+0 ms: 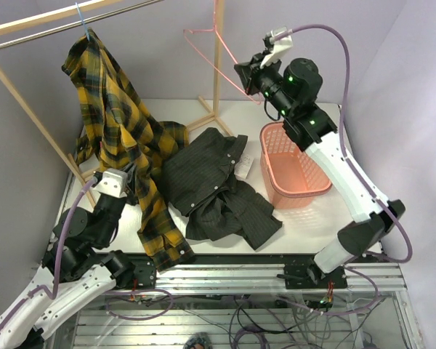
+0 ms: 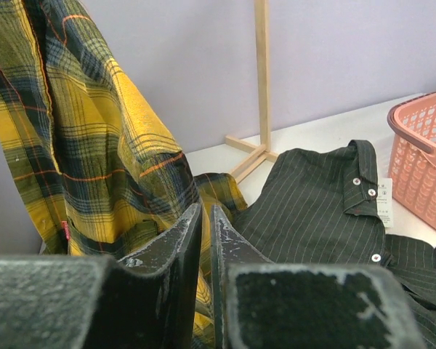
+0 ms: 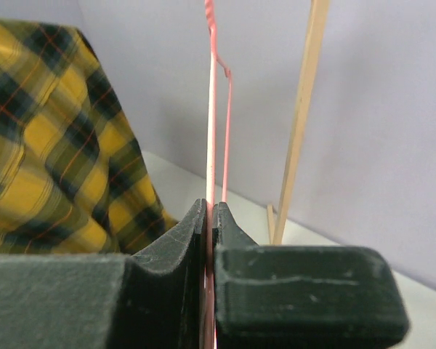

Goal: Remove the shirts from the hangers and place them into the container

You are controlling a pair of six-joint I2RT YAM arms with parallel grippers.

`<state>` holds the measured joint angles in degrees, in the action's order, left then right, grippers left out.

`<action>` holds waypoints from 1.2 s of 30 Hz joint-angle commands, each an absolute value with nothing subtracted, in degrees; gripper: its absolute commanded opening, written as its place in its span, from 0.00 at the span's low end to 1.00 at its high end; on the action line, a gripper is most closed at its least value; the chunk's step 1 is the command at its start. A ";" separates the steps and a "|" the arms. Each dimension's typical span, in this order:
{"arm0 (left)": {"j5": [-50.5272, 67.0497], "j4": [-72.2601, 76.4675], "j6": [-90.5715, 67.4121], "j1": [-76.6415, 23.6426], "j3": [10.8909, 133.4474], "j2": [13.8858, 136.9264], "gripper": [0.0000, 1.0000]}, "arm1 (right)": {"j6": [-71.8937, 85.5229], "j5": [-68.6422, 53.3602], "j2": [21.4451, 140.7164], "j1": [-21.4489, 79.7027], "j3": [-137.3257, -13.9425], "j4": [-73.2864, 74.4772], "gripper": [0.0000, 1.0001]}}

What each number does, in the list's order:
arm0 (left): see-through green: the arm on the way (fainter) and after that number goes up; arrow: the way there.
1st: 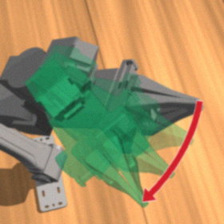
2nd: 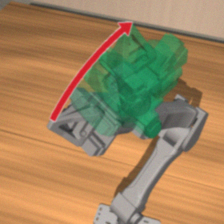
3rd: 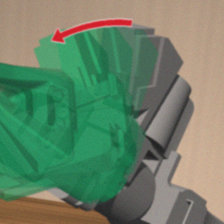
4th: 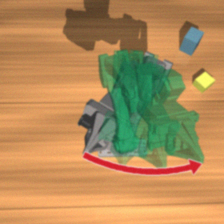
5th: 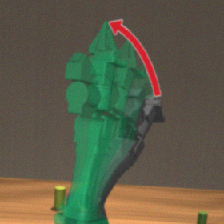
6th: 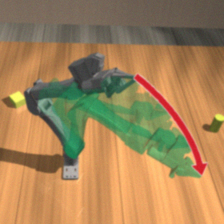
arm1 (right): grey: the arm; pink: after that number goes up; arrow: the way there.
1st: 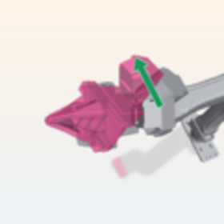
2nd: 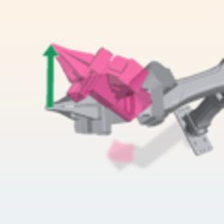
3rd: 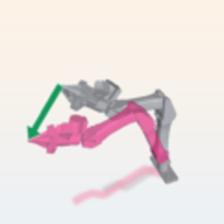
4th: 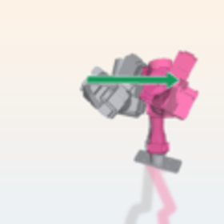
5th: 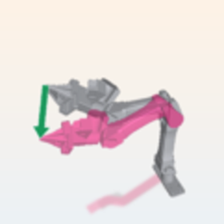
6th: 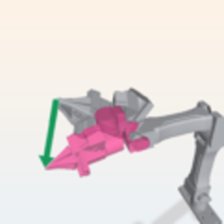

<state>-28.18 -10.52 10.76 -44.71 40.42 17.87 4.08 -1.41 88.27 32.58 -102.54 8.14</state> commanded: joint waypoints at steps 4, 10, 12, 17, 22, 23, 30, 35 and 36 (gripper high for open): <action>-29.28 -7.38 9.95 -44.42 38.47 13.75 0.21 | 2.69 0.03 96.28 32.43 -113.23 -1.76 0.00; -30.47 -7.65 10.07 -44.40 38.00 11.50 0.20 | 2.15 -0.09 103.76 32.41 -121.45 -1.18 0.00; -30.25 -7.84 10.02 -44.45 38.28 12.38 0.20 | 2.21 -0.56 106.58 32.37 -124.32 -0.26 0.00; -28.39 -7.91 9.69 -44.45 39.00 15.73 0.20 | 2.61 -1.70 111.71 32.34 -129.56 1.41 0.00; -27.53 -8.25 9.40 -44.36 39.21 17.04 0.20 | 2.99 -2.54 114.22 32.35 -130.39 1.09 0.00; -27.61 -8.14 9.40 -44.33 39.13 16.91 0.20 | 3.11 -2.72 114.70 32.37 -130.83 1.40 0.00; -28.13 -8.02 9.45 -44.27 38.85 16.56 0.20 | 3.65 -4.75 110.46 32.33 -123.70 1.68 0.37; -27.54 -8.13 9.32 -44.05 39.01 17.40 0.20 | 4.77 -4.87 101.53 32.72 -113.16 4.70 0.75; -27.40 -8.12 9.25 -44.05 39.09 17.50 0.19 | 5.22 -5.05 99.38 32.81 -109.44 5.33 0.75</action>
